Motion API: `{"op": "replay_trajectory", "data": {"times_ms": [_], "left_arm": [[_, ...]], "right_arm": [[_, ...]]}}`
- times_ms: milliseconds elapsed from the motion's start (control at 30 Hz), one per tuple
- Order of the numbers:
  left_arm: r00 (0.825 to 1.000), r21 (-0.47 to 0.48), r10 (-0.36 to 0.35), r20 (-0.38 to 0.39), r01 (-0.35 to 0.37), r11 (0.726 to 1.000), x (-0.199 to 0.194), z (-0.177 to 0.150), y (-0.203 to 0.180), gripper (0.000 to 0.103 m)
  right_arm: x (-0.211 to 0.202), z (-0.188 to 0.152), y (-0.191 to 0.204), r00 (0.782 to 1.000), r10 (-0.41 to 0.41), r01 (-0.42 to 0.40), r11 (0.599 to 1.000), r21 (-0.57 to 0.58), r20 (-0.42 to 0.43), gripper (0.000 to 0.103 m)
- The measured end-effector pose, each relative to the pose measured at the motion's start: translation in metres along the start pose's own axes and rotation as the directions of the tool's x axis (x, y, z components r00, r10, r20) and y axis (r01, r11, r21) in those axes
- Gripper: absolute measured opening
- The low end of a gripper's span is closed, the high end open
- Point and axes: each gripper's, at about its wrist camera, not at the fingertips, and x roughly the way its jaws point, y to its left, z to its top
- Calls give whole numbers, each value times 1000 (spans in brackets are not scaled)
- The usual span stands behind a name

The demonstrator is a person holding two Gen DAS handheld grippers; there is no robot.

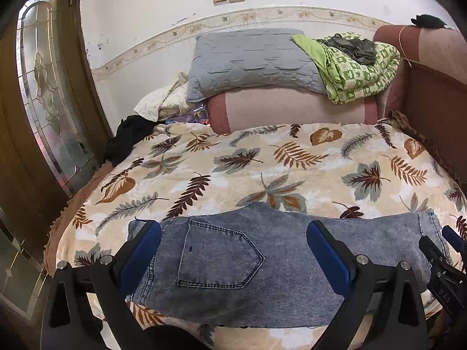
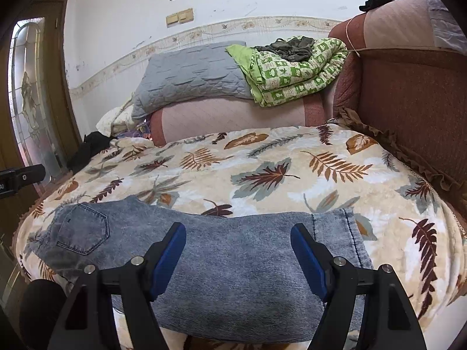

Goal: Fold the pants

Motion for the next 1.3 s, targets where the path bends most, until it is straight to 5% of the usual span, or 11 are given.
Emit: {"op": "replay_trajectory", "data": {"times_ms": [1300], "left_arm": [[997, 51, -18, -76, 22, 998, 21, -17, -19, 100]], "right_arm": [[17, -4, 3, 997, -36, 33, 999, -37, -63, 77]]}}
